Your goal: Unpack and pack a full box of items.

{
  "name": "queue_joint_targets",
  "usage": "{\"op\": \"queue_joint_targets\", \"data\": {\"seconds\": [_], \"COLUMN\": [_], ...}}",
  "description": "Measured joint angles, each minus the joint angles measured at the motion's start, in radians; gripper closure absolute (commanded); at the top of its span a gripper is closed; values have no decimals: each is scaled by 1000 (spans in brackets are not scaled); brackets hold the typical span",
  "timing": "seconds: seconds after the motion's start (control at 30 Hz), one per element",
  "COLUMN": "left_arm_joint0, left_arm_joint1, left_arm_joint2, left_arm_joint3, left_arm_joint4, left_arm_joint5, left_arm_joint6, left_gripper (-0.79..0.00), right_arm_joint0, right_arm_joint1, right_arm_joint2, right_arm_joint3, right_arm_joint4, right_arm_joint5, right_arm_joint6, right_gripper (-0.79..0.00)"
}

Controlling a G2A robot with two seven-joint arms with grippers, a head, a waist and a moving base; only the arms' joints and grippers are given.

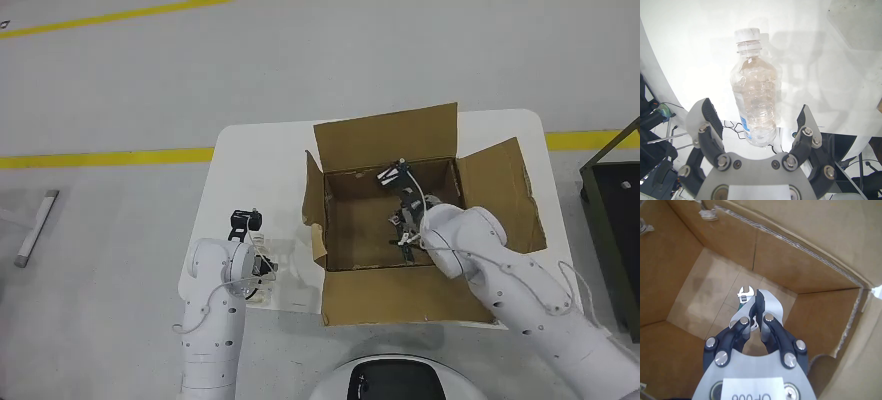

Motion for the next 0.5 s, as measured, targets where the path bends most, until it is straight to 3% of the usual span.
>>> {"op": "queue_joint_targets", "data": {"seconds": [0.17,0.33,0.5], "left_arm_joint0": [0,0,0], "left_arm_joint1": [0,0,0], "left_arm_joint2": [0,0,0], "left_arm_joint3": [0,0,0], "left_arm_joint4": [0,0,0], "left_arm_joint5": [0,0,0], "left_arm_joint6": [0,0,0], "left_gripper": [-785,-785,-785], "right_arm_joint0": [100,115,112], "right_arm_joint1": [-30,-52,-64], "right_arm_joint2": [-85,-133,-138], "right_arm_joint3": [59,104,146], "right_arm_joint4": [-21,-45,-72], "right_arm_joint5": [-23,20,45], "right_arm_joint6": [183,254,262], "right_gripper": [0,0,-172]}}
